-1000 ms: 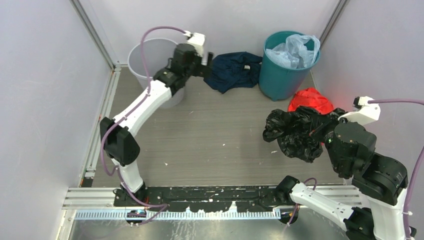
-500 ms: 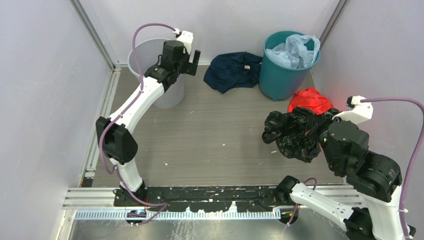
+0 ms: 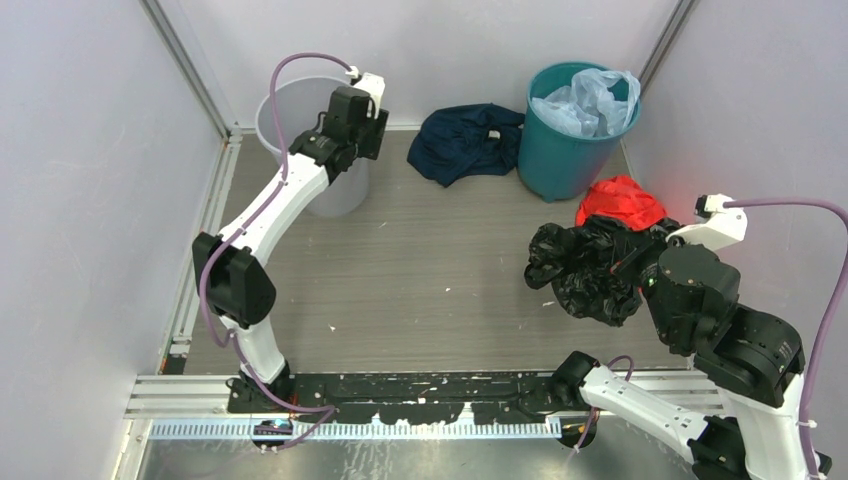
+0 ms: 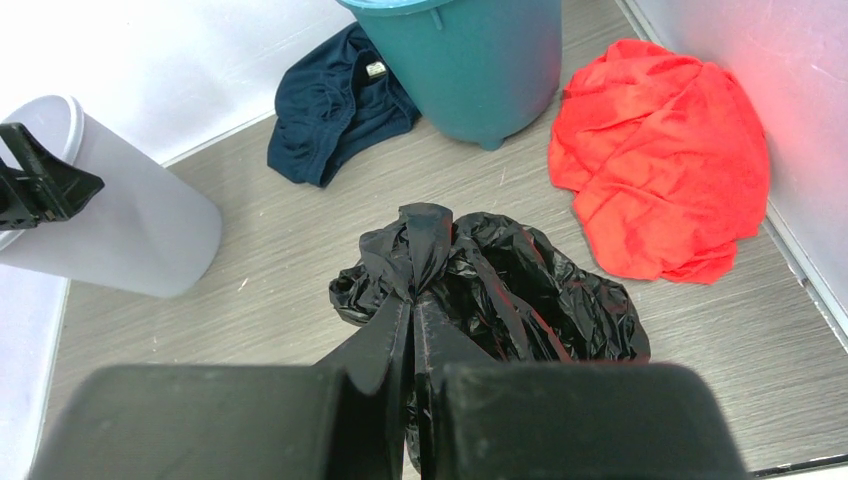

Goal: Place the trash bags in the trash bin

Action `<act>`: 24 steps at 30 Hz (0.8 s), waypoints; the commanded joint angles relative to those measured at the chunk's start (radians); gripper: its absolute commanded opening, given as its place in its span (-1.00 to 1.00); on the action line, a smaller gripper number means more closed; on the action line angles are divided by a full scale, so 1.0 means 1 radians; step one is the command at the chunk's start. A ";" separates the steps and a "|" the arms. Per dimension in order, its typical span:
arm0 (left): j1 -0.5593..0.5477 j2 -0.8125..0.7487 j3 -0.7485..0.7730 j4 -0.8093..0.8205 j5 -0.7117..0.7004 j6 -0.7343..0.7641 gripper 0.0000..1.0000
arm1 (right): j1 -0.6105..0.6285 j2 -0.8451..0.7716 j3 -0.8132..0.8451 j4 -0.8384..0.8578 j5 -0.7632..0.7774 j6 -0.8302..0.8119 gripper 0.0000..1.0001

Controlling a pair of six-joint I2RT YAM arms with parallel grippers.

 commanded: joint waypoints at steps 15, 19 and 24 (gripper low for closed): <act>0.003 -0.073 0.041 -0.132 0.130 -0.053 -0.51 | -0.002 0.000 -0.012 0.068 -0.020 0.021 -0.83; -0.014 -0.112 0.052 -0.172 0.182 -0.067 -0.51 | -0.002 0.007 -0.011 0.078 -0.006 0.009 -0.83; -0.072 -0.130 0.107 -0.267 0.244 -0.061 -0.51 | -0.001 0.018 0.002 0.089 0.013 -0.006 -0.83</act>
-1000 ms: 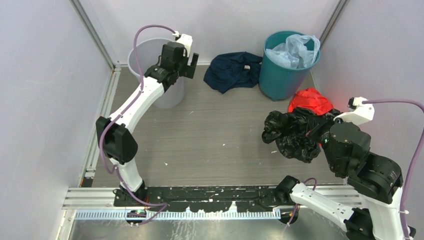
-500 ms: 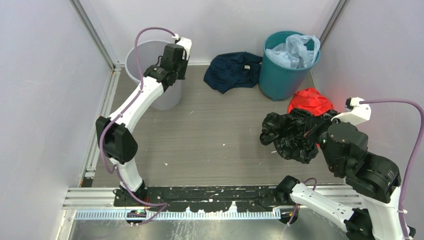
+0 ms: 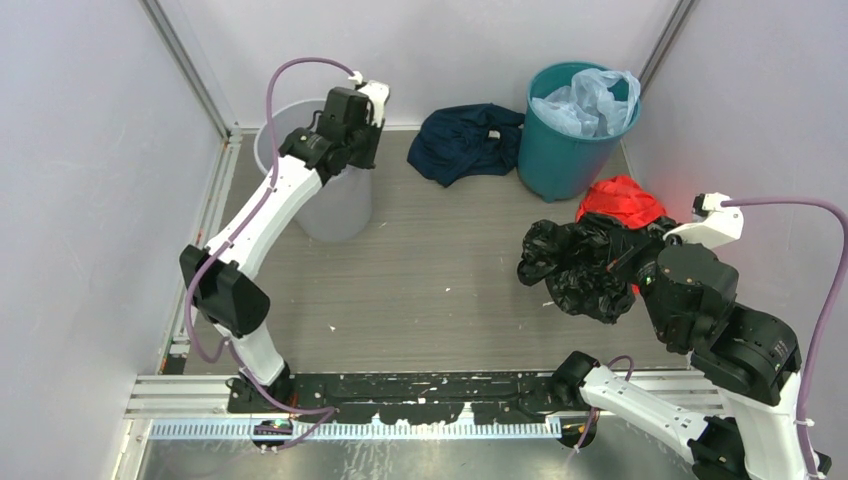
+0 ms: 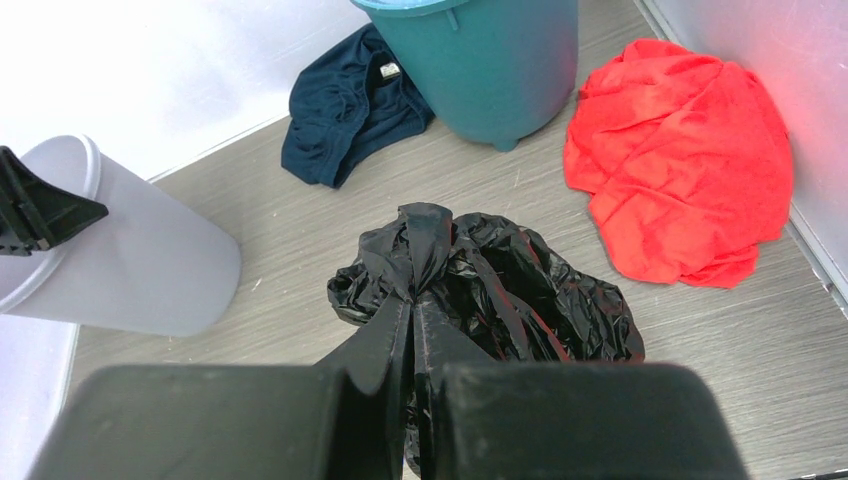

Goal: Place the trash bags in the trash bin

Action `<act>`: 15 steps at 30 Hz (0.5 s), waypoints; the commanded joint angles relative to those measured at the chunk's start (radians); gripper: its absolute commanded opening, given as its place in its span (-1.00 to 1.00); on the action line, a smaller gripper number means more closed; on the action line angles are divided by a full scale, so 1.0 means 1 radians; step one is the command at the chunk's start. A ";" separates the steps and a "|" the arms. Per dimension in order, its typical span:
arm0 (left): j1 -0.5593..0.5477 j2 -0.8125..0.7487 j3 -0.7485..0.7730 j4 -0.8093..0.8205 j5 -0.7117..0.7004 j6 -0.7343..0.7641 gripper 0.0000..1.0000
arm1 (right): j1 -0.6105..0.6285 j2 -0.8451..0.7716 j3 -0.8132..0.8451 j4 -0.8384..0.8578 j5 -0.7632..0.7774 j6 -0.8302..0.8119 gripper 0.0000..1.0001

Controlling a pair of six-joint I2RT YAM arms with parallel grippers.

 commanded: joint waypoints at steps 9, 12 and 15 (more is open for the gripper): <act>-0.186 -0.121 0.076 -0.089 0.148 -0.016 -0.50 | -0.002 0.026 0.032 0.064 0.061 -0.022 -0.83; -0.228 -0.127 0.058 -0.071 0.159 -0.031 -0.49 | -0.002 0.024 0.030 0.064 0.066 -0.024 -0.83; -0.268 -0.120 0.048 -0.061 0.166 -0.041 -0.48 | -0.002 0.024 0.029 0.065 0.068 -0.025 -0.83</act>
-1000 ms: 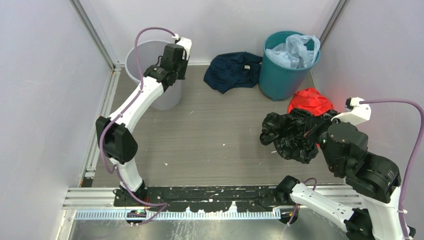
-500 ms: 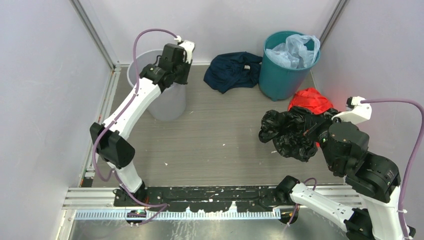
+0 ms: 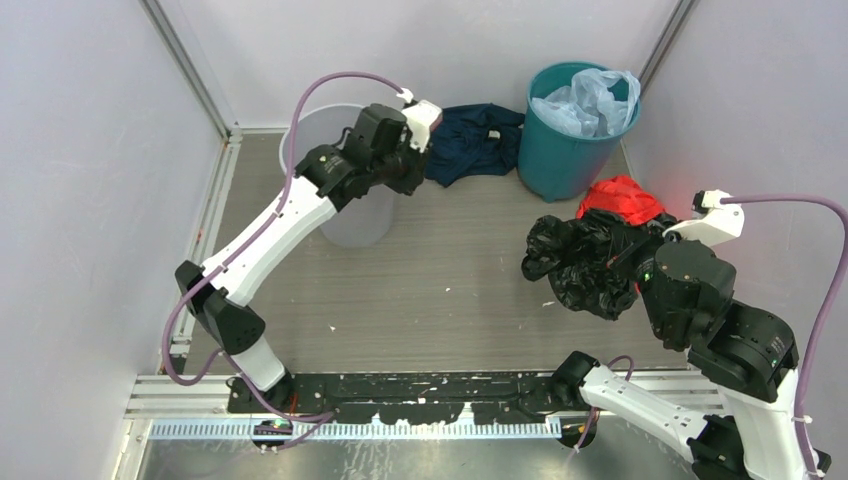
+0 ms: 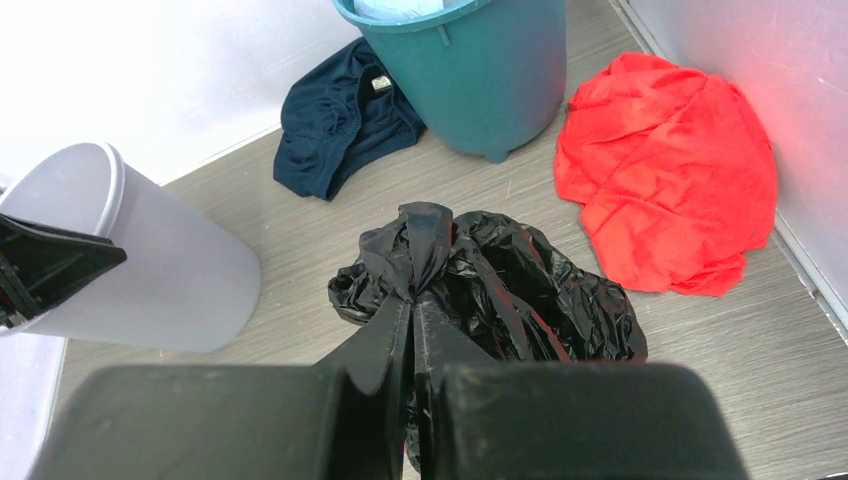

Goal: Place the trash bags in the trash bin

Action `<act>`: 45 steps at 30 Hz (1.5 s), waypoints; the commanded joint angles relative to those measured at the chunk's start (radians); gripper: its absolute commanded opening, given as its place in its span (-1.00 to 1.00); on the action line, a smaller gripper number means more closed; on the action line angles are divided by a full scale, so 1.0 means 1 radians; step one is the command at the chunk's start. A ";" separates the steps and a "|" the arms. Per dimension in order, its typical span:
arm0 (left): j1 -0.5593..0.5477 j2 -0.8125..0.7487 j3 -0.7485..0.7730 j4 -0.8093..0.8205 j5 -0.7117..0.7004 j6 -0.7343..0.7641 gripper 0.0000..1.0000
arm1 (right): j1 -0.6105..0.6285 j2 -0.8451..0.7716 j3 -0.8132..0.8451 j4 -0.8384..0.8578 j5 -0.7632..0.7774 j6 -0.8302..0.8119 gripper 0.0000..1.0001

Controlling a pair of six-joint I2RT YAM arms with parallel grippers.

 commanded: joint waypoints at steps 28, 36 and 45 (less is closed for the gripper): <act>0.147 -0.118 -0.099 0.049 -0.189 0.068 0.89 | -0.002 -0.001 -0.021 0.076 0.015 -0.003 -0.83; 0.154 -0.088 -0.130 0.047 -0.107 0.069 0.86 | -0.002 -0.003 -0.040 0.081 0.010 0.004 -0.83; 0.154 -0.109 -0.141 0.039 -0.084 0.077 0.85 | -0.002 0.002 -0.051 0.092 0.007 0.006 -0.83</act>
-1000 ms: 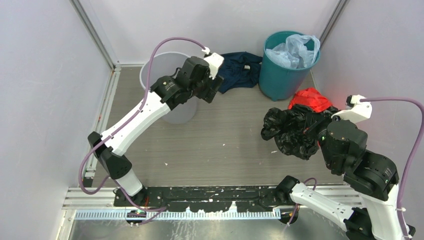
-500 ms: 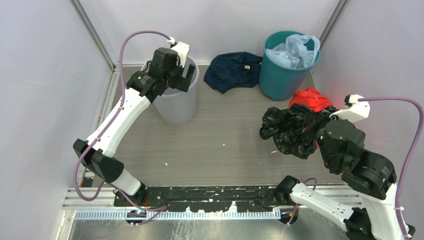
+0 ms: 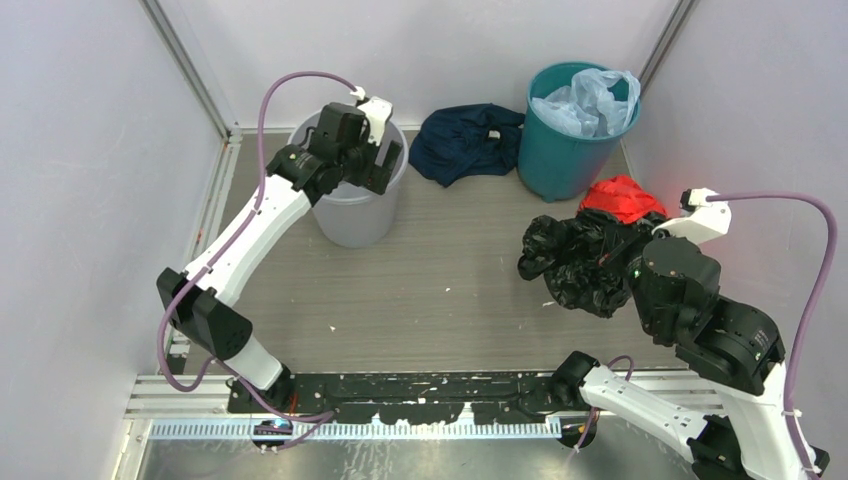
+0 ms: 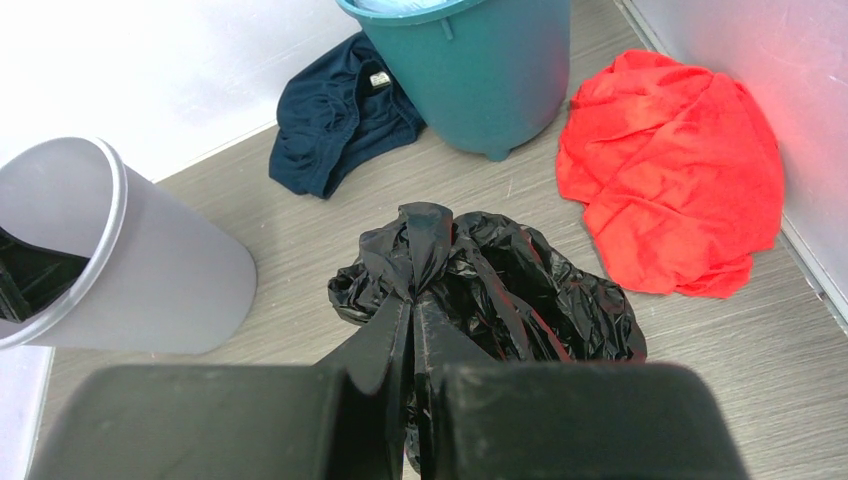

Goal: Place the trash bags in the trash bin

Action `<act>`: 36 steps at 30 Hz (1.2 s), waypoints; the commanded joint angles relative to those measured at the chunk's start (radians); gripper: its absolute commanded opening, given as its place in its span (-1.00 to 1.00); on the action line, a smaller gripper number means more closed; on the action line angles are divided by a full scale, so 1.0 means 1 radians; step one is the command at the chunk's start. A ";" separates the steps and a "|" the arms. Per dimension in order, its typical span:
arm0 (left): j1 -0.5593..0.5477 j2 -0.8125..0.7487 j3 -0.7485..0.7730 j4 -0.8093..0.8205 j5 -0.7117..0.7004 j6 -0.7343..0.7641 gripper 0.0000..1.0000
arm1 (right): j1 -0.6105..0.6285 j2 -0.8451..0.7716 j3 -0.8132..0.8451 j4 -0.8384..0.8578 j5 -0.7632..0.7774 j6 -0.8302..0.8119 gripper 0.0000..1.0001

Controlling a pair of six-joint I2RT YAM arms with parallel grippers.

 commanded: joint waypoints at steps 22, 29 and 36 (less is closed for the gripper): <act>-0.003 -0.088 0.096 -0.065 0.044 0.036 0.88 | -0.001 0.021 -0.036 0.084 -0.021 0.025 -0.83; -0.003 -0.058 0.085 -0.088 0.082 0.026 0.89 | -0.001 0.025 -0.041 0.091 -0.025 0.029 -0.83; -0.003 -0.013 0.037 -0.058 0.088 0.021 0.85 | -0.002 0.019 -0.046 0.089 -0.021 0.030 -0.83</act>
